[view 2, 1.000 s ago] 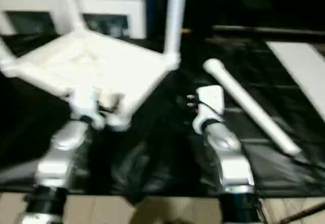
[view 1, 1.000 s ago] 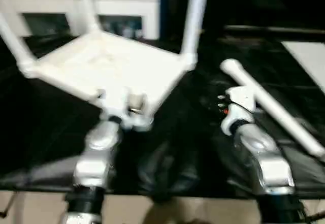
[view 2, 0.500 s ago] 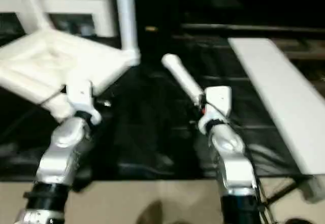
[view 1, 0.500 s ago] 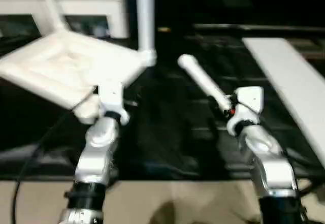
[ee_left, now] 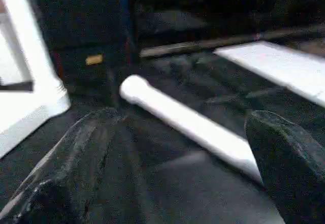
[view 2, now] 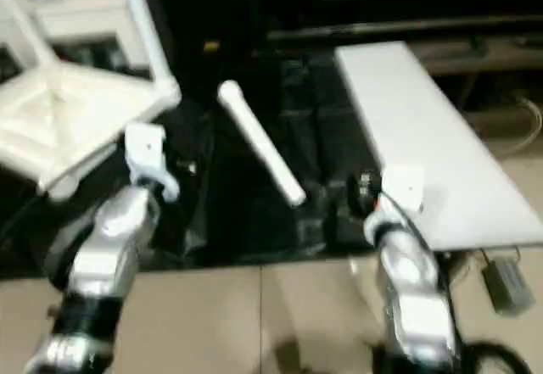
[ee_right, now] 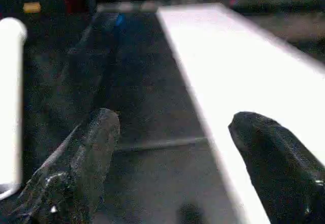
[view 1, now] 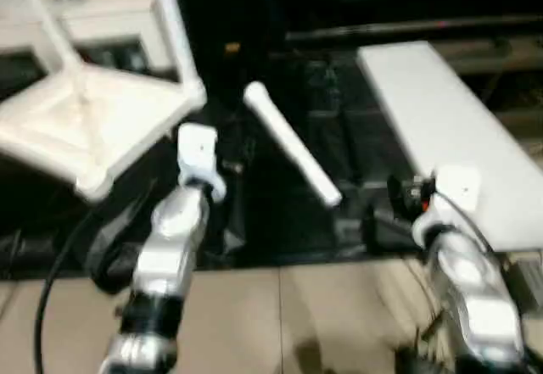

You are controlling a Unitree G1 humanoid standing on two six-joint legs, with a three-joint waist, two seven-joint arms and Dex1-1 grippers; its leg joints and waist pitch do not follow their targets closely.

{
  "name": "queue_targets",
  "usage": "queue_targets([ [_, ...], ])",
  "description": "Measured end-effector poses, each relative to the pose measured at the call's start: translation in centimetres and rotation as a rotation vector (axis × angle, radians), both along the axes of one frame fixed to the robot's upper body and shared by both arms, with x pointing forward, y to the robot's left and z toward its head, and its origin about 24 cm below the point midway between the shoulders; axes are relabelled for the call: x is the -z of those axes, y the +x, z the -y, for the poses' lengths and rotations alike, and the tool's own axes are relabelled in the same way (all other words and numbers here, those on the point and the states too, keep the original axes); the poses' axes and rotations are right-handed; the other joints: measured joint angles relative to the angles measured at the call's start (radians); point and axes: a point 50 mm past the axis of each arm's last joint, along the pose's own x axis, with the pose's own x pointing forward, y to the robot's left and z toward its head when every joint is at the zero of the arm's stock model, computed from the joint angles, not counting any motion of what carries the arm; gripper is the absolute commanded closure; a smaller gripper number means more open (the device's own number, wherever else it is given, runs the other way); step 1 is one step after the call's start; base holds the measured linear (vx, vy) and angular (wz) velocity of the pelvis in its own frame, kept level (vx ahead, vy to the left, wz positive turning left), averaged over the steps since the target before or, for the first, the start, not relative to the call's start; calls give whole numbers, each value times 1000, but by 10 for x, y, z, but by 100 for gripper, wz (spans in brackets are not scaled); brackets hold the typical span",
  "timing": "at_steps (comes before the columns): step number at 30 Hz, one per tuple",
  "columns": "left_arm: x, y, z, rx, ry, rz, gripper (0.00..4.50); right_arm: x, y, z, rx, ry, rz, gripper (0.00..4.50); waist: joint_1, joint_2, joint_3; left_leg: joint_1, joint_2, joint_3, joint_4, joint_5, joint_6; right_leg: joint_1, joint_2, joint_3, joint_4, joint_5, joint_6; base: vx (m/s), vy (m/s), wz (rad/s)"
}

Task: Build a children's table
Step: Pick table leg

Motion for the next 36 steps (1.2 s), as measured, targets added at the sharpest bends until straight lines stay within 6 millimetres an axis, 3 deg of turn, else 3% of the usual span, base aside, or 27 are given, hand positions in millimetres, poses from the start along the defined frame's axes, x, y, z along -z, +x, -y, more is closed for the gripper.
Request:
queue_targets([
  [1, 1, -1, -1, -3, 0, 0, 1, -3, 2, 1, 0, -6, 11, 61, 10, -27, -6, 13, -4, 16, 6, 1, -4, 33, -7, 58, 6, -40, 7, 55, -191, 0],
  [2, 3, -2, -3, -9, 0, -10, 1, -7, 4, 1, -2, -11, 23, 61, 15, -43, -6, 9, -6, 23, 23, -10, -14, 57, -5, 98, -7, -116, 7, 135, -192, -12],
  [3, 11, -5, -5, -19, 4, -36, 1, -6, 4, 2, -1, -14, 21, 61, 29, -37, -7, -23, -20, -5, 100, -35, 29, 65, 6, 102, -9, -122, -3, 135, -192, -12],
  [4, 12, -6, -1, -7, 5, -40, 1, -2, 1, 5, 11, -17, 5, 61, 38, -38, -9, -48, -38, -29, 164, -41, 46, 73, 18, 120, -16, -124, -7, 122, -162, 5],
  [5, 11, -6, 1, 1, 6, -38, 1, 0, 0, 8, 26, -19, -6, 61, 41, -45, -11, -71, -63, -43, 187, -37, 55, 78, 24, 128, -30, -122, -8, 96, -138, 26],
  [6, 8, -5, 1, 2, 5, -26, 1, 0, 0, 9, 32, -19, -7, 61, 49, -47, -15, -93, -83, -44, 159, -27, 71, 83, 42, 145, -56, -109, -13, 96, -138, 26],
  [7, 7, -5, 0, 1, 5, -23, 1, 0, 0, 10, 33, -20, -8, 61, 57, -38, -20, -104, -87, -45, 121, -12, 94, 97, 65, 152, -83, -98, -18, 145, -83, 27],
  [8, 7, -5, -2, -3, 7, -23, 1, -1, 1, 8, 30, -14, -3, 61, 73, -20, -31, -111, -83, -48, 61, 14, 131, 114, 95, 147, -118, -91, -23, 217, -32, 10],
  [9, 7, -4, -6, -14, 10, -22, 1, -4, 4, 6, 24, -5, 9, 61, 83, 2, -40, -107, -71, -56, 10, 37, 153, 128, 122, 137, -137, -90, -24, 217, -32, 10],
  [10, 5, -4, -12, -31, 18, -14, 1, -7, 7, 2, 14, 12, 26, 61, 87, 21, -47, -103, -60, -77, 13, 73, 118, 131, 130, 119, -131, -99, -17, 241, -17, -18],
  [11, 7, -6, -21, -59, 23, -19, 1, -9, 11, -9, -17, 33, 36, 61, 68, 13, -47, -97, -61, -88, 17, 60, 81, 100, 110, 94, -65, -115, 47, 225, -20, -18],
  [12, 10, -6, -33, -95, 31, -35, 1, -10, 12, -19, -51, 44, 45, 61, 47, 0, -48, -90, -72, -90, 18, 53, 70, 26, 73, 96, 54, -112, 95, 225, -20, -18],
  [13, 11, -7, -34, -100, 28, -38, 1, -8, 11, -18, -50, 44, 36, 61, 33, -2, -48, -82, -77, -93, 18, 45, 65, -21, 46, 103, 76, -102, 118, 184, 21, 0],
  [14, 10, -6, -32, -97, 26, -36, 1, -6, 9, -15, -42, 43, 28, 61, 20, -8, -46, -73, -83, -92, 16, 38, 64, -61, 19, 108, 66, -86, 140, 151, 23, 7],
  [15, 9, -6, -30, -94, 22, -31, 1, -4, 7, -12, -30, 45, 20, 61, 6, -20, -42, -56, -90, -87, 16, 27, 51, -96, -14, 126, 19, -58, 147, 151, 23, 7],
  [16, 9, -6, -29, -95, 17, -29, 1, -4, 7, -10, -24, 52, 22, 61, 5, -36, -35, -41, -98, -79, 18, 17, 49, -110, -32, 131, -44, -25, 136, 129, -43, 0],
  [17, 8, -6, -27, -90, 15, -29, 1, -4, 6, -7, -18, 55, 23, 61, 5, -58, -29, -33, -108, -67, 22, 7, 47, -110, -44, 139, -88, 65, 95, 85, -82, 0],
  [18, 10, -7, -18, -69, 0, -36, 1, -3, 4, -2, -3, 50, 18, 61, 9, -71, -27, -36, -108, -64, 42, -10, 73, -101, -43, 151, -99, 110, 59, 85, -82, 0],
  [19, 10, -7, -14, -54, 2, -38, 1, -4, 4, 3, -7, 41, 19, 61, 17, -61, -30, -39, -102, -69, 47, -9, 89, -97, -37, 150, -105, 112, 53, 82, -88, -2],
  [20, 10, -7, -14, -53, 4, -39, 1, -6, 4, 4, -26, 37, 21, 61, 17, -58, -32, -41, -100, -73, 36, 3, 74, -95, -30, 148, -108, 114, 50, 73, -69, -9],
  [22, 9, -6, -21, -58, 33, -40, 1, -10, 6, 7, -96, 17, 11, 61, 17, -49, -37, -48, -84, -72, 25, 14, 11, -95, -20, 135, -119, 123, 46, 37, -35, -4],
  [23, 9, -6, -23, -62, 41, -44, 1, -11, 6, 7, -117, 17, 6, 61, 17, -49, -37, -54, -80, -73, 25, 18, -5, -95, -20, 128, -125, 128, 46, 0, 0, 0],
  [25, 14, -7, -29, -69, 66, -76, 1, -11, 6, 8, -203, -3, -41, 61, 24, -43, -34, -56, -67, -69, 24, 18, -5, -84, -18, 121, -154, 141, 35, 0, 0, 0],
  [27, 18, -7, -36, -58, 94, -113, 1, -9, 5, 8, -308, -39, -102, 61, 23, -45, -32, -51, -62, -58, 25, 20, 0, -74, -22, 119, -164, 147, 25, -52, 50, 13],
  [30, 23, -9, -43, -11, 137, -169, 1, -2, 4, 12, -355, -90, -164, 61, 18, -53, -27, -43, -48, -28, 25, 21, 1, -63, -25, 125, -169, 144, 26, -66, 19, 18],
  [36, 37, -14, -32, 118, 166, -263, 1, 20, 8, 4, -401, -71, -244, 61, 3, -66, -20, -56, -45, -24, 24, 26, 5, -70, -28, 125, -173, 142, 27, -42, 9, 4],
])
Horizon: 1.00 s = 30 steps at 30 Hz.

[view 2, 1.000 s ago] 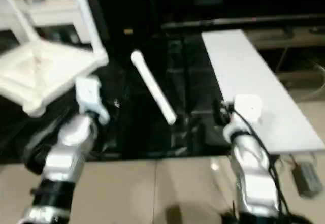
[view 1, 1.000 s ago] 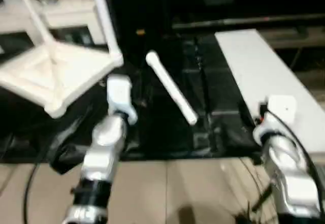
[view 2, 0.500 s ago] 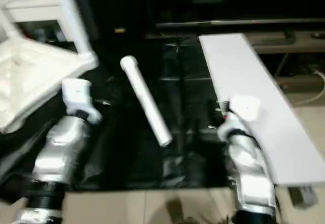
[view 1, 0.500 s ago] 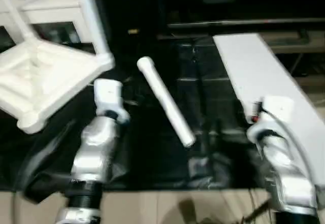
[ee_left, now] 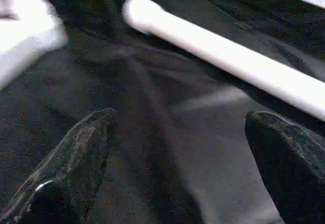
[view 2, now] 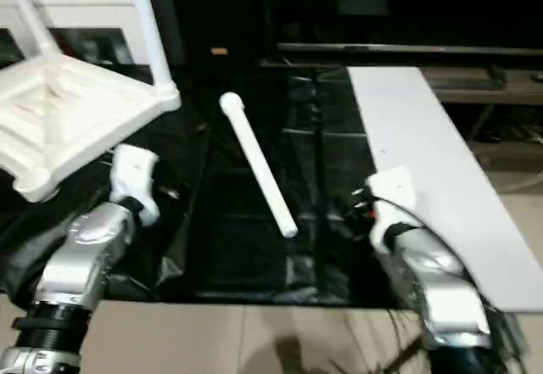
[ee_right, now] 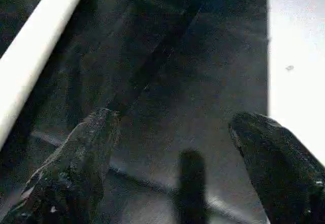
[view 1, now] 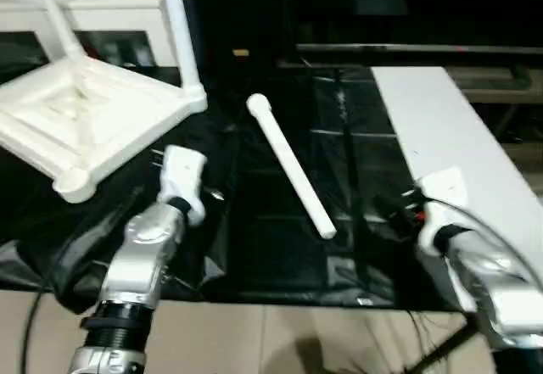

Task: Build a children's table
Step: Pick table leg

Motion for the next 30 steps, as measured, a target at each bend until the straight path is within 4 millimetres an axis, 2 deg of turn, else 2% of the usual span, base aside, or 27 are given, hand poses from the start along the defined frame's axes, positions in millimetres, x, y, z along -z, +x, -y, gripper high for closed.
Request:
queue_targets([
  [4, 6, -4, 10, 82, 19, -56, 1, 10, 2, -12, -93, -25, -55, 61, -4, -5, 2, -4, 5, 0, -1, 9, 0, -2, 3, -3, 3, 1, -1, 0, 0, 0],
  [8, 9, -4, 12, 91, 24, -70, 1, 18, 0, -22, -173, -58, -100, 61, 1, -9, 4, -5, 8, 2, -4, 11, -3, -4, 4, -3, 5, 3, -4, 0, 0, 0],
  [10, 11, -5, 15, 97, 20, -81, 1, 24, 0, -29, -201, -71, -119, 61, 4, -10, 3, -7, 12, 7, -5, 12, -4, -4, 4, -4, 6, 4, -6, 0, 0, 0],
  [14, 13, -4, 17, 101, 30, -86, 1, 24, 8, -42, -233, -100, -82, 61, 3, -11, 3, -8, 19, 15, -5, 12, -4, -4, 4, -6, 5, 7, -11, 0, 0, 0],
  [19, 14, -2, 17, 103, 43, -92, 1, 25, 17, -62, -246, -101, -44, 61, 2, -8, 1, -8, 22, 18, -7, 14, -2, -6, 5, -7, 4, 6, -12, 0, 0, 0],
  [23, 16, -3, 12, 108, 65, -101, 1, 25, 16, -73, -288, -88, -41, 61, 5, -2, 2, -6, 24, 18, -7, 16, 1, -6, 5, -10, 4, 6, -12, 0, 0, 0],
  [26, 17, -2, 5, 119, 85, -112, 1, 18, 9, -91, -447, -49, -36, 61, 3, 9, 3, -5, 25, 18, -8, 13, -4, -6, 5, -11, 5, 6, -12, 0, 0, 0],
  [30, 15, 4, 5, 143, 97, -122, 1, 19, 0, -114, -616, -29, -43, 61, 6, 13, 3, -4, 27, 19, -13, 15, -8, -6, 4, -15, 5, 6, -12, 0, 0, 0],
])
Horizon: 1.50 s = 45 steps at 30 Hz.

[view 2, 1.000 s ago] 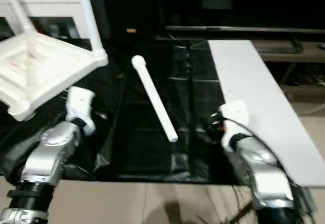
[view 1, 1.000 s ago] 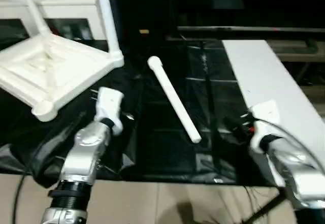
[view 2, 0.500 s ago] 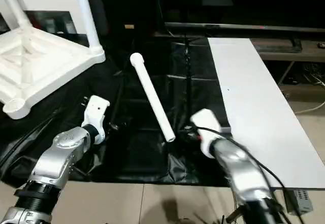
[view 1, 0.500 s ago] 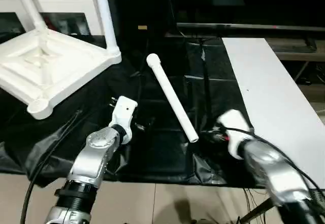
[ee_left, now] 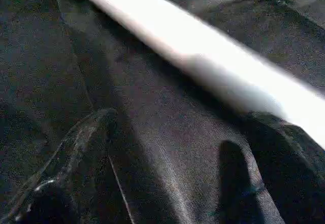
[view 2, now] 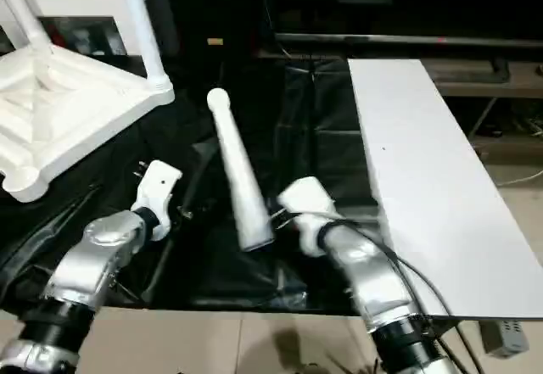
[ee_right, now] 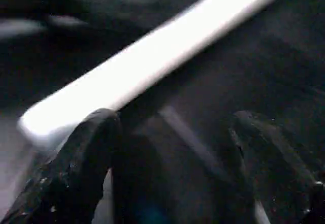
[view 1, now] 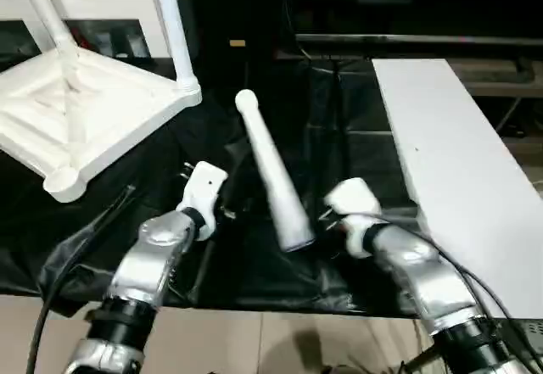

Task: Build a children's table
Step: Pick table leg

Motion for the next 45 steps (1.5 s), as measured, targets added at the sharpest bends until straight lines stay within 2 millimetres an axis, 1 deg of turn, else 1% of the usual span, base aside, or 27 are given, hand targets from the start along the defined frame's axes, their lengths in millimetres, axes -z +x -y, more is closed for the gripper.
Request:
queue_targets([
  [2, 2, 2, -2, 8, 1, -19, 1, -4, 3, -2, -23, -10, 17, 61, 1, 3, 1, 0, 1, 0, 0, 1, -1, 0, 0, -2, 0, 0, -1, 0, 0, 0],
  [4, 2, 4, -1, 17, -9, -35, 1, -16, 12, -3, -33, -19, 65, 61, 2, 5, 2, -1, 2, 0, 0, 1, -1, 0, -1, -4, 0, 1, -2, 0, 0, 0],
  [6, 2, 6, 1, 29, -11, -47, 1, -23, 16, -2, -35, -19, 95, 61, 4, 6, 2, -1, 5, 0, 0, 2, -2, 2, -1, -8, 0, 1, -2, 0, 0, 0],
  [7, 3, 7, 2, 34, -6, -57, 1, -24, 17, -1, -35, -20, 98, 61, 5, 7, 2, -1, 6, 0, -1, 2, -3, 2, -1, -9, 0, 1, -2, 0, 0, 0],
  [11, 10, 8, 0, 43, 24, -96, 1, -23, 17, 2, -35, -28, 91, 61, 4, 16, 1, -1, 6, 0, -3, 3, -5, 2, 0, -10, -1, 0, -3, 0, 0, 0],
  [14, 11, 13, 1, 59, 28, -96, 1, -20, 21, -1, -42, -38, 86, 61, 2, 19, 1, -1, 6, 0, -3, 3, -5, 2, 0, -10, 0, 0, -3, 0, 0, 0],
  [18, 10, 20, 4, 86, 69, -73, 1, -23, 23, -10, -78, -51, 99, 61, 0, 19, 1, 0, 7, 0, -3, 3, -5, 3, -1, -10, 0, 0, -3, 0, 0, 0],
  [20, 10, 20, 4, 94, 72, -63, 1, -24, 24, -11, -80, -53, 104, 61, 1, 19, 1, 0, 7, 0, -3, 3, -5, 3, -1, -10, 0, 0, -3, 0, 0, 0],
  [25, 6, 25, -2, 107, 102, -54, 1, -22, 28, -2, -62, -112, 123, 61, 0, 19, 1, -1, 7, 1, -3, 4, -5, 2, -1, -11, -1, 0, -3, 0, 0, 0],
  [29, 2, 29, -4, 113, 113, -40, 1, -31, 37, 3, -8, -94, 157, 61, 0, 20, 1, -2, 7, 1, -3, 4, -5, 1, 0, -11, -1, 0, -3, 0, 0, 0],
  [31, -1, 31, -5, 119, 114, -32, 1, -37, 41, 9, 39, -70, 166, 61, 1, 20, 1, -2, 8, 1, -3, 4, -5, 1, 0, -11, -1, -1, -4, 0, 0, 0],
  [35, -3, 31, -8, 138, 114, -36, 1, -39, 43, 22, 76, -93, 168, 61, 1, 21, 1, -2, 8, 2, -3, 5, -3, 1, -1, -11, -1, -2, -6, 0, 0, 0],
  [40, -6, 35, 1, 162, 93, -22, 1, -36, 43, 22, 72, -129, 173, 61, 1, 21, 2, -2, 9, 4, -3, 8, 1, 1, -1, -11, -1, -2, -6, 0, 0, 0],
  [45, -10, 41, 12, 181, 85, 6, 1, -30, 42, 14, 63, -133, 165, 61, 1, 21, 2, -1, 9, 4, -3, 7, -1, 1, -1, -11, -1, -2, -6, 0, 0, 0],
])
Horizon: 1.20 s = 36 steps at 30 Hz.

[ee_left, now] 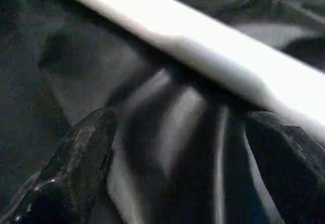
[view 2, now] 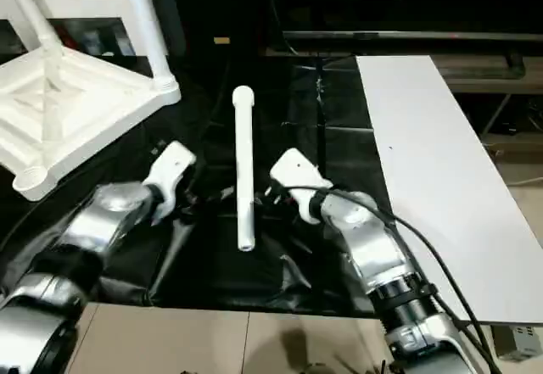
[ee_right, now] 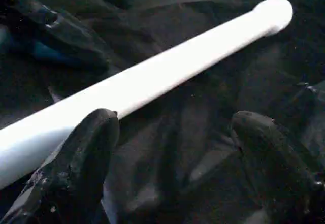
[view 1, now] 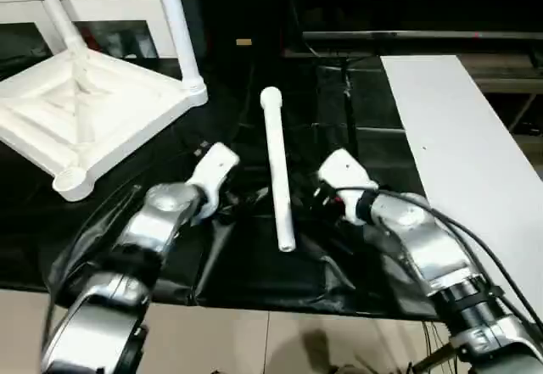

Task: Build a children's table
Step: Pick table leg

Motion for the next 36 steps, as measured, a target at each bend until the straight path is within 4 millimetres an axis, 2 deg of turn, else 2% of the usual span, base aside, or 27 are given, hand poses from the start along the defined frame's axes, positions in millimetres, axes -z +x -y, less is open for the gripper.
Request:
queue_targets([
  [5, 12, -4, 8, 32, 34, -44, 1, 5, -1, -16, -53, -19, -6, 61, -3, 1, 1, 0, 0, 0, 0, -1, -1, 0, 0, 0, 0, 0, 0, 0, 0, 0],
  [11, 11, 0, 13, 64, 55, -34, 1, 2, 2, -34, -106, -27, 12, 61, 0, 2, 0, 0, 0, 0, 0, -1, -2, 0, 0, 0, 0, 0, 0, 0, 0, 0],
  [19, 11, 1, 9, 63, 72, -25, 1, 0, 5, -37, -127, -34, 28, 61, -1, 2, 0, 0, 1, 2, 0, -1, -2, 0, -1, 0, 0, 0, 0, 0, 0, 0],
  [26, 9, 3, 0, 57, 90, -22, 1, -24, 13, -23, -78, 77, 64, 61, 0, 2, 0, 0, 1, 2, -1, 1, 1, 0, -1, 0, 0, 0, 0, 0, 0, 0],
  [29, 9, 5, -6, 33, 94, -17, 1, -30, 16, 5, -54, -28, 98, 61, 4, 2, 0, 0, 1, 3, -1, 1, 2, 0, -1, 0, -1, -1, -1, 0, 0, 0],
  [32, 8, 7, -15, -25, 95, -13, 1, -28, 16, 25, -47, -143, 104, 61, 5, 2, 0, 0, 1, 4, -1, 2, 3, 0, -1, 0, -1, -1, -2, 0, 0, 0],
  [34, 7, 9, -14, -42, 94, -7, 1, -22, 13, 25, -57, -159, 88, 61, 5, 3, 1, 0, 2, 4, -1, 2, 4, 0, -1, -1, -1, -2, -2, 0, 0, 0],
  [36, 2, 13, -7, -45, 89, 18, 1, -14, 9, 17, -86, -168, 67, 61, 1, 3, 1, 0, 2, 4, -1, 2, 4, -1, -1, -1, -1, -2, -2, 0, 0, 0],
])
